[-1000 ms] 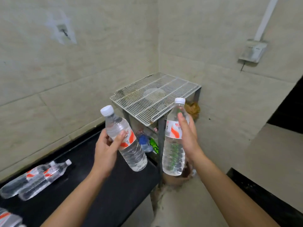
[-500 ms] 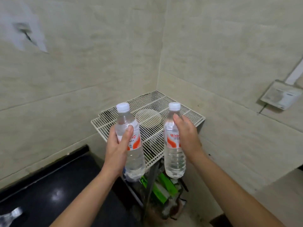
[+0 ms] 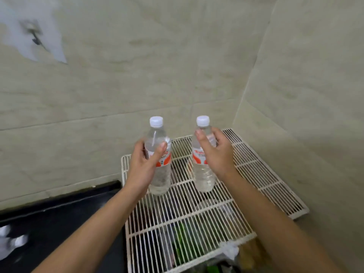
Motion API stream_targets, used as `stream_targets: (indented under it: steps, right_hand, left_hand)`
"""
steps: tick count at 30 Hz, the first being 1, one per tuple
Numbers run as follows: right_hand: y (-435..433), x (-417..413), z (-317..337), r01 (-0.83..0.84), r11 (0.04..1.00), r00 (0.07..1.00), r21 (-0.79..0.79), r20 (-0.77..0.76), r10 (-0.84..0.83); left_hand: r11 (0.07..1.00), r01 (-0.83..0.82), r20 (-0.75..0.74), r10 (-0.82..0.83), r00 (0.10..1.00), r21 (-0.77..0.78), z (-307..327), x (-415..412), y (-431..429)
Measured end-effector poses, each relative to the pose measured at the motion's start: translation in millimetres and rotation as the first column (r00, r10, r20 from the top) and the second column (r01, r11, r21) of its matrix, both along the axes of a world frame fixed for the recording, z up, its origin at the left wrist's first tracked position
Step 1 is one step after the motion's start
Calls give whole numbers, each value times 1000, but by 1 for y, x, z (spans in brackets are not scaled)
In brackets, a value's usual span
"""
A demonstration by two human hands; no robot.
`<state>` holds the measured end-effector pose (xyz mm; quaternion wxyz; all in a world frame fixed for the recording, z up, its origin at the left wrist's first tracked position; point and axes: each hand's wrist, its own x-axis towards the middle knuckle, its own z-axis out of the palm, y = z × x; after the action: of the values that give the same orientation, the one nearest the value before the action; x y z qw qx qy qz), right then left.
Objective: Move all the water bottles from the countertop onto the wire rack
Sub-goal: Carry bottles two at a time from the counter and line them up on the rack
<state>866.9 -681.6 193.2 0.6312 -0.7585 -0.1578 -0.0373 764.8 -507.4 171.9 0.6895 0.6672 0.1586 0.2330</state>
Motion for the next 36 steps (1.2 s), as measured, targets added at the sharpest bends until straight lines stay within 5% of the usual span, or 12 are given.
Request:
stream_targets:
  steps: [8,15,20,25,28,31,36]
  right_hand:
    - [13,121,11,-179,972,982,-153,31,186]
    - [40,156,7,-327,932,945,-156,-65,320]
    - [45,162,-4,-402,883,915,-242,-128,382]
    - [31,158,-36,-389,867,909,-311,-282,306]
    - [23,153,-67,-411,837,886,-361,-375,273]
    - [25,147,-75,-358,856,921,-374,-292,258]
    - [33,141,-73,-388,851,916,-355,-249,314]
  left_hand:
    - [991,-60,-93,71,993,120,8,102,5]
    - [993,-36,-137,51,989,110,17,146,15]
    - [970,-36,-124,67,990,239,8,148,12]
    - [976,-21,-86,41,995,216,5,141,8]
    - [963,87,-265,-17,964,256,-20,129,6]
    - [955,148,-438,-22,898,256,-50,122,5]
    - [916,84,-366,72,928,392,-70,120,3]
